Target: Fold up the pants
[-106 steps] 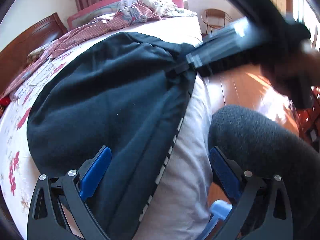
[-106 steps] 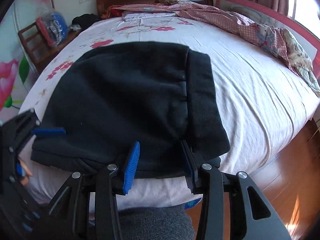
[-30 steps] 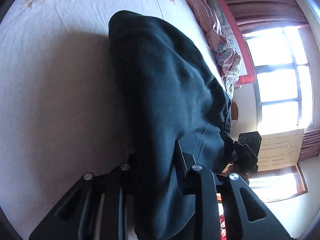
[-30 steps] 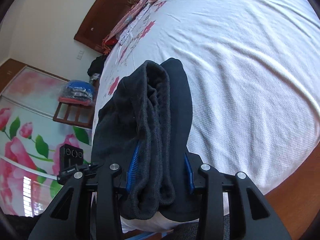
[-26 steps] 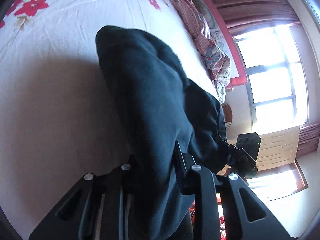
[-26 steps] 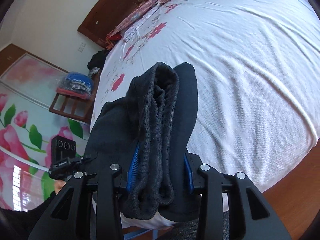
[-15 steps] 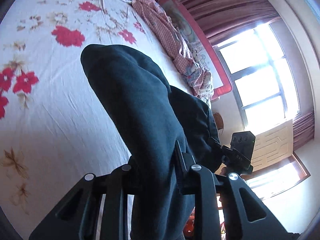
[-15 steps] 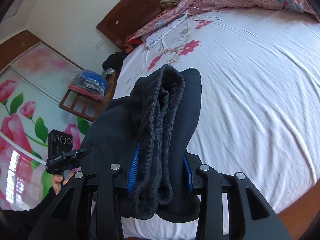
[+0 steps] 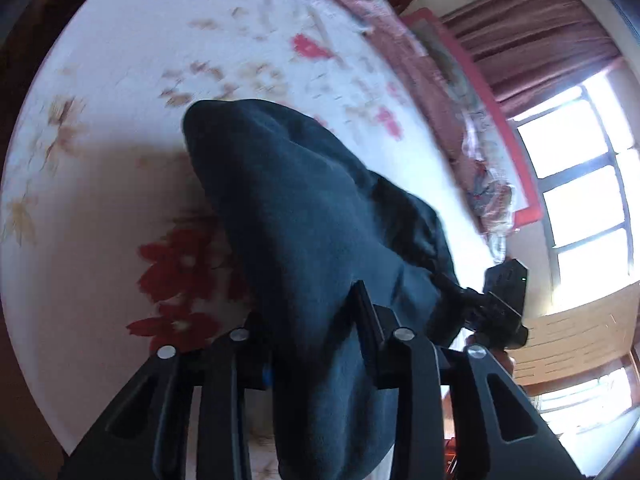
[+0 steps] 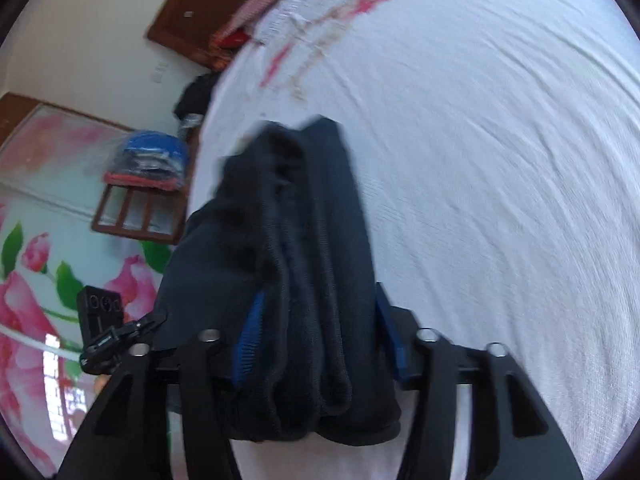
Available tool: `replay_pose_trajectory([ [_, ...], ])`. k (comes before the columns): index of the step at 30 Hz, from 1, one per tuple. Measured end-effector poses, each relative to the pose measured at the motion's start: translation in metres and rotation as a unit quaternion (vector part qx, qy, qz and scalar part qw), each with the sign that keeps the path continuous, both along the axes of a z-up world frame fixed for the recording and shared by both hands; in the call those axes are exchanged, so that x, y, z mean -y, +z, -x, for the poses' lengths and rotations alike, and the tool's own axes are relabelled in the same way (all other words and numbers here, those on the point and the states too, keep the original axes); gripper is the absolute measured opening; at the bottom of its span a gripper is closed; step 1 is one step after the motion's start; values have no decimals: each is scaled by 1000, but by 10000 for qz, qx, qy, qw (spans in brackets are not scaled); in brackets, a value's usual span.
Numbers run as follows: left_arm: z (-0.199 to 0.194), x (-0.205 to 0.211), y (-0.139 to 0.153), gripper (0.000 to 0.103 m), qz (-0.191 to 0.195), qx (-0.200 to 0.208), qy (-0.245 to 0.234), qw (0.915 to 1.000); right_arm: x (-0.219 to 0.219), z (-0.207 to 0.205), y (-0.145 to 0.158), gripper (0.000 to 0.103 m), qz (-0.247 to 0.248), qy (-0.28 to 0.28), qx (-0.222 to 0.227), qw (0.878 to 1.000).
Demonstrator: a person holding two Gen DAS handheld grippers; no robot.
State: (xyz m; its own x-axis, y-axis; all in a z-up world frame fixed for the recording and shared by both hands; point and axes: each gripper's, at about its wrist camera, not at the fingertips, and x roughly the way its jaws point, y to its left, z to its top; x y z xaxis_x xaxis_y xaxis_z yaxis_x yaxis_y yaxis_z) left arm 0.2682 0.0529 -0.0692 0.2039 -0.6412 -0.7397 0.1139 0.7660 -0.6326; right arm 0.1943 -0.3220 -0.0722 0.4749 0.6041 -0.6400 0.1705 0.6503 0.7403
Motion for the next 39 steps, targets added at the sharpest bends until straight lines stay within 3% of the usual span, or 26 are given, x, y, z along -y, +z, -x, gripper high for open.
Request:
replay_pose_trajectory([
  [1, 0, -7, -19, 54, -236, -303, 75, 9992, 8, 8, 0, 60, -360, -113, 150, 9992],
  [2, 7, -17, -28, 54, -11, -332, 156, 9993, 13, 16, 4, 68, -298, -243, 86, 9992],
  [3, 16, -29, -28, 70, 213, -201, 331, 9990, 18, 26, 11, 74, -24, -384, 19, 9993],
  [4, 24, -39, -24, 87, 53, -78, 513, 9986, 23, 35, 21, 76, 167, -432, 102, 9989],
  [8, 61, -64, 19, 88, -447, 945, 1043, 9890, 20, 66, 76, 76, 889, -439, 802, 9918],
  [9, 73, -62, 35, 88, -449, 1302, 1100, 9843, 11, 68, 88, 76, 832, -301, 990, 9911],
  [12, 82, -33, 61, 89, -6, 1699, 685, 9831, -28, 62, 109, 64, 618, 231, 1339, 9888],
  [13, 86, -15, 65, 90, 120, 1747, 371, 9839, -45, 58, 109, 57, 782, 486, 1310, 9871],
  [14, 89, 4, 63, 90, 127, 1737, 24, 9847, -62, 55, 102, 44, 1087, 668, 1134, 9853],
  [16, 98, 28, 49, 89, -163, 1591, -265, 9868, -75, 55, 68, 30, 1263, 844, 624, 9864],
  [18, 103, 45, 17, 87, -221, 1090, -587, 9921, -65, 59, 39, 0, 1461, 671, 352, 9864],
  [19, 106, 47, 1, 83, -407, 921, -615, 9930, -53, 64, 32, 0, 1076, 551, 402, 9918],
  [21, 116, 48, -7, 82, -622, 1184, -767, 9880, -46, 66, 34, 0, 884, 420, 338, 9946],
  [24, 115, 39, 2, 82, -510, 1049, -595, 9914, -58, 73, 74, 1, 1329, 485, 815, 9866],
  [26, 113, 33, 4, 82, -439, 989, -553, 9926, -71, 74, 101, 1, 889, 638, 1272, 9858],
  [29, 116, 27, 4, 82, -455, 929, -565, 9930, -119, 66, 96, 1, 1237, 1272, 1183, 9770],
  [32, 126, 24, 3, 82, -486, 929, -478, 9933, -153, 56, 42, 1, 1716, 1780, 185, 9688],
  [33, 131, 23, 3, 82, -517, 936, -494, 9930, -152, 60, 38, 1, 1691, 1737, 222, 9699],
  [36, 138, 27, 17, 82, -544, 960, -433, 9930, -129, 80, 64, 1, 1471, 1241, 419, 9804],
  [39, 154, 14, 35, 83, -325, 1074, -265, 9933, -117, 110, 101, 2, 1589, 1215, 905, 9756],
])
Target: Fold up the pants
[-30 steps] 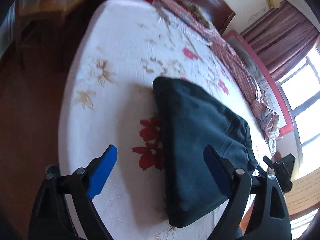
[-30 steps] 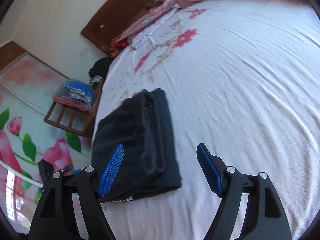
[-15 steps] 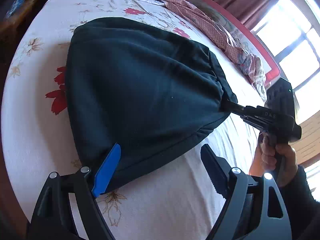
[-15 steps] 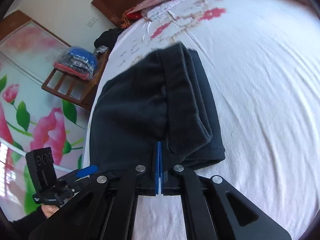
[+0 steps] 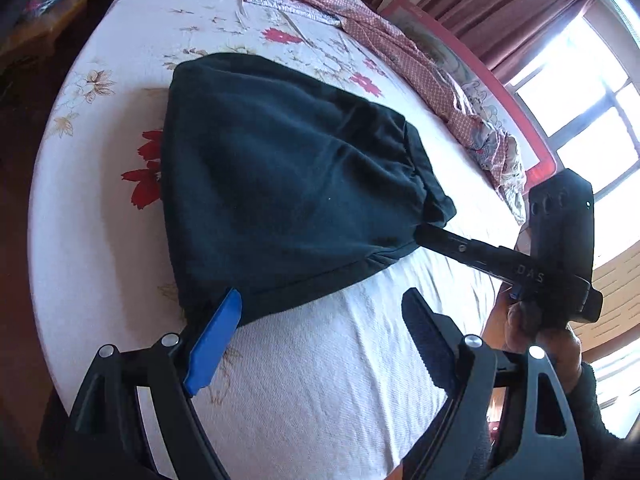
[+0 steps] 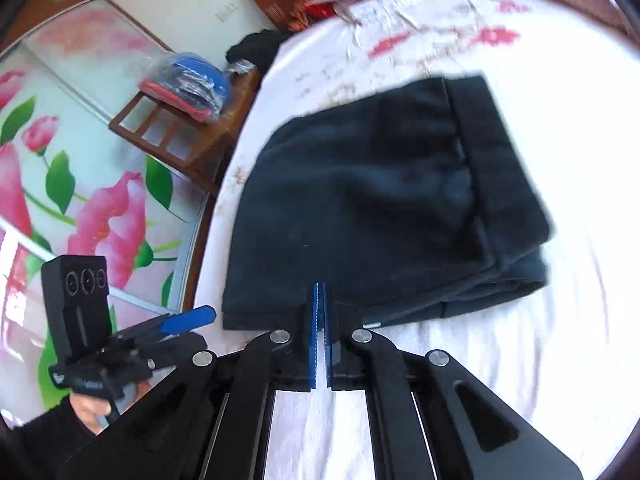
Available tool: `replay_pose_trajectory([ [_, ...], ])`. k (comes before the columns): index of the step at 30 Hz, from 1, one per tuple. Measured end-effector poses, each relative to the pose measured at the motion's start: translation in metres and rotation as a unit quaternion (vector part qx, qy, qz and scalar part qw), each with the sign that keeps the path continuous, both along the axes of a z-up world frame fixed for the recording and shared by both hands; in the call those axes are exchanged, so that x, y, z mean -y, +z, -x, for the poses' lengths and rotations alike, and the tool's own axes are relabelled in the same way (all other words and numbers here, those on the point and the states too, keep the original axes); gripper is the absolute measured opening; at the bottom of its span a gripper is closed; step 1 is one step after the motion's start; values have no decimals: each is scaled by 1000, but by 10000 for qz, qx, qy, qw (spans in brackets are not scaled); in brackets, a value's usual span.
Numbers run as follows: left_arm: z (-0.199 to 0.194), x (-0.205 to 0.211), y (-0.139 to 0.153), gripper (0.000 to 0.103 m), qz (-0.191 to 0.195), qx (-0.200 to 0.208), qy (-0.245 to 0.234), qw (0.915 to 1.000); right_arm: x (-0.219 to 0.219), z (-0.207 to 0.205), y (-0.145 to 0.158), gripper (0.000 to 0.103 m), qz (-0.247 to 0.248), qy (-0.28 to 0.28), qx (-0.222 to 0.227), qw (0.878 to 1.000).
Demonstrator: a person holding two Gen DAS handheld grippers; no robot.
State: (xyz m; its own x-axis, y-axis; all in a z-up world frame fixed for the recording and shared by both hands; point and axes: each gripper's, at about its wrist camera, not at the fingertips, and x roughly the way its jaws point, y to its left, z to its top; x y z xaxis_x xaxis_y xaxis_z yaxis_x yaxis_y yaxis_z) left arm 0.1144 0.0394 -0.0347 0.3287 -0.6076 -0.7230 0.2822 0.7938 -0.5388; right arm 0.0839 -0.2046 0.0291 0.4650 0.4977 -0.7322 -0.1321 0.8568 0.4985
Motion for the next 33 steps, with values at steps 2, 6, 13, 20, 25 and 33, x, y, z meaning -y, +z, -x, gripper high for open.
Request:
replay_pose_trajectory([
  [2, 15, -10, 10, 84, 168, 11, 195, 9997, 11, 28, 10, 34, 44, -173, 111, 9998],
  [6, 59, -21, 31, 99, -491, 659, 976, 9918, 10, 90, 8, 64, 744, -922, 376, 9922],
  [13, 119, -8, 41, 101, -2615, 2095, 2230, 9154, 7, 167, -2, 87, 1854, -2662, 1223, 9380],
  [20, 139, -6, 17, 101, -2523, 2090, 2238, 9179, -38, 163, 10, 91, 2466, -2284, 2085, 9184],
  [25, 142, 7, 13, 101, -2898, 2161, 2187, 9064, -48, 161, -3, 91, 2612, -1867, 1722, 9313],
  [33, 145, -2, 14, 101, -2840, 1926, 2288, 9110, -61, 164, 5, 91, 2446, -1621, 1659, 9415],
])
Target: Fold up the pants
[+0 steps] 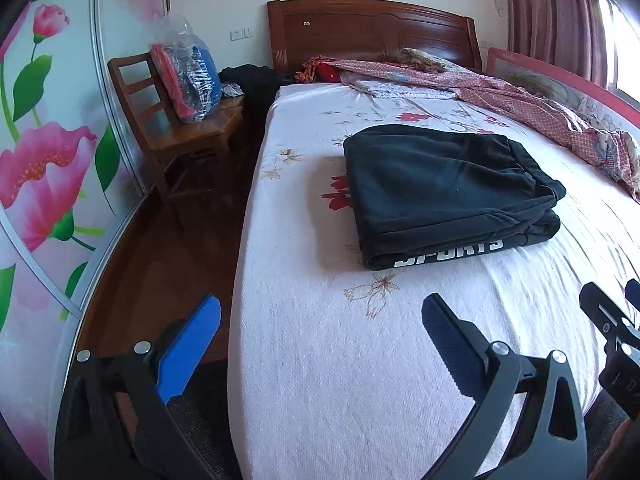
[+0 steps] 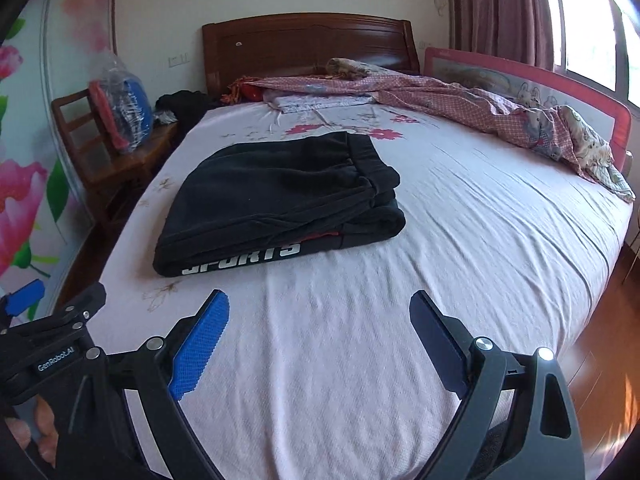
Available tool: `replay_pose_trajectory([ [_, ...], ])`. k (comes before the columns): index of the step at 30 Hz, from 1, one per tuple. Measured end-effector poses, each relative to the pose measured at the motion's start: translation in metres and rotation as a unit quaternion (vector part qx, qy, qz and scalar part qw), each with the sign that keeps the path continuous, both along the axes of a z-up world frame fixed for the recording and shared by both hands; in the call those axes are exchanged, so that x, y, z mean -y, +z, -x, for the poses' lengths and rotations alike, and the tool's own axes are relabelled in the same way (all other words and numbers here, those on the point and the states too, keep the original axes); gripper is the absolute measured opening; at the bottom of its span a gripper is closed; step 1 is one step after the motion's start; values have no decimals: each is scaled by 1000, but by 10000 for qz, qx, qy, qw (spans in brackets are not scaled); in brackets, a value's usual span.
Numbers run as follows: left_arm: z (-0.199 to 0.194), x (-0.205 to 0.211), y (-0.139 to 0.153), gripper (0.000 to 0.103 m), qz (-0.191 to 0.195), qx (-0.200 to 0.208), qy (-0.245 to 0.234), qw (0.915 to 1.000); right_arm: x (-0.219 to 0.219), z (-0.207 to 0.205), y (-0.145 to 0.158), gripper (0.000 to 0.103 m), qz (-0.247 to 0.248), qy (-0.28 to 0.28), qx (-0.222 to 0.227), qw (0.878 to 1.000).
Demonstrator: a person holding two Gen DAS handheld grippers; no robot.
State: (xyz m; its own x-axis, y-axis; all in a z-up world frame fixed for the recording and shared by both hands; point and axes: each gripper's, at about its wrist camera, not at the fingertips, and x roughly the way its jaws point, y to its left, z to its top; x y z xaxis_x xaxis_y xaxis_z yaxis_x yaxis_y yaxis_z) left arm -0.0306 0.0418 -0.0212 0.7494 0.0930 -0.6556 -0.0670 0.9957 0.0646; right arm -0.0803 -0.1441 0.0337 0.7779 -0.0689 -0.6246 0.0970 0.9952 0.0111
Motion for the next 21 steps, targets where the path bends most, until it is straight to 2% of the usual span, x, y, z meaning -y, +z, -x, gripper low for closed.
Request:
replay_pose_trajectory([
  [5, 4, -1, 4, 101, 75, 75, -29, 9999, -3, -9, 9, 91, -62, -41, 144, 9999],
  [11, 3, 0, 0, 101, 78, 12, -31, 10000, -2, -9, -16, 91, -1, -70, -62, 10000],
  [15, 3, 4, 0, 101, 61, 19, -84, 9999, 0, -11, -5, 91, -104, -64, 101, 9999],
  [21, 3, 5, -1, 101, 104, 7, -97, 9999, -7, -12, -5, 91, -74, 69, 66, 9999],
])
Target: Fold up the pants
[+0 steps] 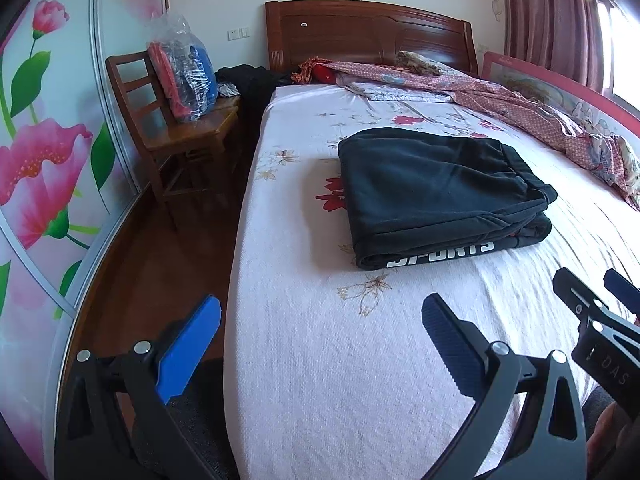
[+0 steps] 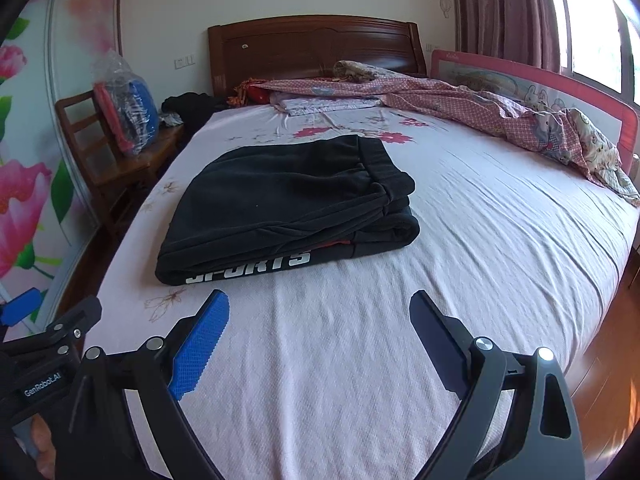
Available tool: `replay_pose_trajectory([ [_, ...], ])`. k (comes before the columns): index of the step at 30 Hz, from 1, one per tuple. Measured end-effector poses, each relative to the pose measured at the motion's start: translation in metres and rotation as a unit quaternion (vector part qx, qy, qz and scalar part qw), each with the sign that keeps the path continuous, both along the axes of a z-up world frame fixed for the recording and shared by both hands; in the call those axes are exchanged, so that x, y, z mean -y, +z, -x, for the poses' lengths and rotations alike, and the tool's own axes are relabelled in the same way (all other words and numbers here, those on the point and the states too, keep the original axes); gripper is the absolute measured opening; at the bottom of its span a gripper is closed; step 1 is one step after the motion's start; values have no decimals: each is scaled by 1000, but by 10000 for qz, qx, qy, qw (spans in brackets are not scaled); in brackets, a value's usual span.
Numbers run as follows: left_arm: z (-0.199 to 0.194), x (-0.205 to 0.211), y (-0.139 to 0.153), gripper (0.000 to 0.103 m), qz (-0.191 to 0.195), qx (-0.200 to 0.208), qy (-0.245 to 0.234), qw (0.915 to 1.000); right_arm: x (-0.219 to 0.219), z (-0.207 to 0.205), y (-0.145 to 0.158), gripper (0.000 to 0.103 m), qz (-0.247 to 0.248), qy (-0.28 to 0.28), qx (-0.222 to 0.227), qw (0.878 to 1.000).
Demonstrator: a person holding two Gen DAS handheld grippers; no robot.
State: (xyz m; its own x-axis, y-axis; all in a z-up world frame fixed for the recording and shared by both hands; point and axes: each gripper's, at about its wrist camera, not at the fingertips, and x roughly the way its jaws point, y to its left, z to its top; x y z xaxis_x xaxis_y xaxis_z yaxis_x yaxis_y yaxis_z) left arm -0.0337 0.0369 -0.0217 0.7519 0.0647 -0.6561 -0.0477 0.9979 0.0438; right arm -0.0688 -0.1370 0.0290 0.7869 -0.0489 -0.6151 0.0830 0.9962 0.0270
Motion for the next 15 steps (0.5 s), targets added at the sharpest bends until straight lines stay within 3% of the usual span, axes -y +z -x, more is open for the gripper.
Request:
replay_pose_trajectory([
  [15, -1, 4, -4, 101, -41, -102, -40, 9999, 0, -2, -2, 91, -120, 48, -87, 9999],
])
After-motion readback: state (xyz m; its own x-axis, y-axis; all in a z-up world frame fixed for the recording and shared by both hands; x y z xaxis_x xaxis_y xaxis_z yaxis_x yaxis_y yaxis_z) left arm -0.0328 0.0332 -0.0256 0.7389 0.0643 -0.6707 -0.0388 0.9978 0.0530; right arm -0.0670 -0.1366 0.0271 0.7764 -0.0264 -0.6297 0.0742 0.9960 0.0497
